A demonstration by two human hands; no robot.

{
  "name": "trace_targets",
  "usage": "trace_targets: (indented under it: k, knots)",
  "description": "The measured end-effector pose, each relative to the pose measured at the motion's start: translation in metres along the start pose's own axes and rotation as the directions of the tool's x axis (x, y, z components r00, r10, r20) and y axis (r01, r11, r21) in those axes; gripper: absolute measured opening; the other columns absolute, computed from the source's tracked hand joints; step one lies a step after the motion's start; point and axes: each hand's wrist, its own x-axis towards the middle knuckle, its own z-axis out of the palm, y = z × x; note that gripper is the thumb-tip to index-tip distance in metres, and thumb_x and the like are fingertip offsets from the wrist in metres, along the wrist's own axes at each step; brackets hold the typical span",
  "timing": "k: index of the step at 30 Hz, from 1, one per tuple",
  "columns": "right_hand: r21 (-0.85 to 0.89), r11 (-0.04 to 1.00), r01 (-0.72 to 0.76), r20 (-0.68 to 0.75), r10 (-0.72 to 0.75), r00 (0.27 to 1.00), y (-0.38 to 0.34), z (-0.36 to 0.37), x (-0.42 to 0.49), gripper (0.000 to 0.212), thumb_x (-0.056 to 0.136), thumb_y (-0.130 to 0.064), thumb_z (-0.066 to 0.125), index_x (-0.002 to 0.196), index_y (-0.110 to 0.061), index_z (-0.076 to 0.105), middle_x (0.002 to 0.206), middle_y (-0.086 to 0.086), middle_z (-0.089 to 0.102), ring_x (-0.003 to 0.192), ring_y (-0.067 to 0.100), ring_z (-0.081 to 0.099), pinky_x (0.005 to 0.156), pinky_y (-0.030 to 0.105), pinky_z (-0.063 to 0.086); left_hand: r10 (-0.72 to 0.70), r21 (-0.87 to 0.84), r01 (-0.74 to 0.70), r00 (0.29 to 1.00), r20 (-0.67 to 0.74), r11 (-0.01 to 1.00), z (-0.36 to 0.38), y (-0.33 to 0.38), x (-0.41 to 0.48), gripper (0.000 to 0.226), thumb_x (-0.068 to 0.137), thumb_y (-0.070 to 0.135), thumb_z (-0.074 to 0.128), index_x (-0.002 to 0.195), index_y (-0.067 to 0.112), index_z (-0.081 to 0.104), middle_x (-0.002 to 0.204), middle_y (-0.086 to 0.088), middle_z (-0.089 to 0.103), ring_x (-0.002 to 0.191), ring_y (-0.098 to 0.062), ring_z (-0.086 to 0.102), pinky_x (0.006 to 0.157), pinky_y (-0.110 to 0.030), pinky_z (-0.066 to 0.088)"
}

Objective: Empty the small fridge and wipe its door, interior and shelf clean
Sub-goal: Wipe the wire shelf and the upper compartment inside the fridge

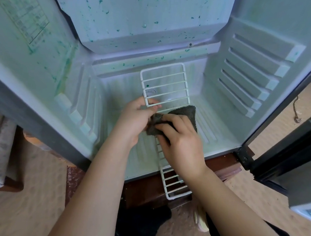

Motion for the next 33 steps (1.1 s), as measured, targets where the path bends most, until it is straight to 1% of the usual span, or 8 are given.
trace_targets:
  k: [5,8,10,16,19,23,27,33]
  knots:
    - [-0.009,0.988,-0.153,-0.055,0.152,0.987,0.012,-0.002,0.003,0.013,0.078,-0.009,0.069,0.09,-0.009,0.074,0.099,0.007,0.066,0.091,0.029,0.059,0.071,0.035,0.052,-0.068,-0.129,0.068,0.998,0.005,0.989,0.0,0.001,0.0,0.015,0.095,0.0,0.056,0.09,0.014,0.059,0.08,-0.001,0.066,0.057,-0.01,0.068,0.053,-0.025,0.057]
    - [0.037,0.996,-0.078,-0.049,0.08,0.996,-0.009,0.007,0.0,0.016,0.079,-0.01,0.071,0.094,-0.01,0.075,0.103,0.006,0.066,0.091,0.027,0.059,0.07,0.034,0.052,-0.051,-0.042,0.049,0.998,-0.04,0.998,0.003,-0.002,0.002,0.015,0.092,0.005,0.06,0.086,0.018,0.062,0.078,-0.005,0.064,0.061,-0.018,0.059,0.048,-0.02,0.048]
    - [0.04,0.998,-0.039,-0.017,0.04,0.999,-0.018,0.013,0.001,0.017,0.08,-0.012,0.07,0.097,-0.011,0.075,0.106,0.005,0.067,0.093,0.026,0.059,0.066,0.035,0.053,-0.052,-0.025,0.051,0.997,-0.053,0.998,0.003,-0.003,0.003,0.014,0.091,0.007,0.062,0.084,0.019,0.064,0.075,-0.005,0.062,0.056,-0.015,0.054,0.043,-0.015,0.04]
    - [-0.023,1.0,-0.005,-0.015,0.005,1.0,-0.006,0.007,0.003,0.018,0.083,-0.013,0.062,0.095,-0.012,0.074,0.107,0.002,0.068,0.09,0.026,0.06,0.066,0.036,0.054,-0.05,-0.036,0.05,0.999,-0.008,0.998,0.005,-0.001,0.001,0.015,0.091,0.005,0.062,0.082,0.018,0.063,0.085,-0.008,0.062,0.056,-0.017,0.052,0.046,-0.02,0.04]
    - [-0.035,0.998,-0.057,-0.033,0.055,0.998,-0.002,0.004,0.003,0.015,0.082,-0.013,0.064,0.093,-0.012,0.074,0.103,0.002,0.068,0.088,0.027,0.061,0.066,0.035,0.054,-0.06,-0.046,0.061,0.998,0.012,0.997,0.004,-0.003,0.002,0.022,0.093,-0.001,0.056,0.085,0.018,0.063,0.084,-0.003,0.067,0.061,-0.017,0.058,0.051,-0.022,0.048]
    - [-0.014,0.99,-0.144,-0.06,0.143,0.988,0.006,0.0,0.005,0.016,0.078,-0.011,0.067,0.092,-0.012,0.074,0.1,0.003,0.068,0.089,0.028,0.06,0.068,0.036,0.053,-0.087,-0.077,0.09,0.995,0.039,0.993,0.001,-0.004,0.001,0.014,0.095,0.004,0.057,0.09,0.017,0.061,0.081,-0.002,0.067,0.066,-0.019,0.064,0.052,-0.024,0.057]
    - [0.035,0.999,-0.007,0.057,0.005,0.998,-0.013,0.007,-0.006,0.014,0.077,-0.011,0.068,0.09,-0.013,0.074,0.102,0.002,0.067,0.091,0.028,0.06,0.066,0.038,0.052,-0.079,-0.081,0.078,0.997,-0.006,0.994,0.0,-0.004,0.0,0.017,0.092,0.001,0.059,0.085,0.016,0.06,0.072,-0.003,0.065,0.056,-0.012,0.064,0.043,-0.014,0.044]
    - [-0.016,1.0,0.025,0.091,-0.023,0.996,-0.001,0.002,-0.002,0.016,0.078,-0.014,0.061,0.085,-0.016,0.074,0.099,0.0,0.067,0.087,0.027,0.06,0.061,0.038,0.053,-0.076,-0.049,0.076,0.997,-0.012,0.996,0.003,-0.007,0.001,0.016,0.092,0.006,0.062,0.083,0.019,0.061,0.077,0.001,0.066,0.058,-0.01,0.063,0.057,-0.022,0.044]
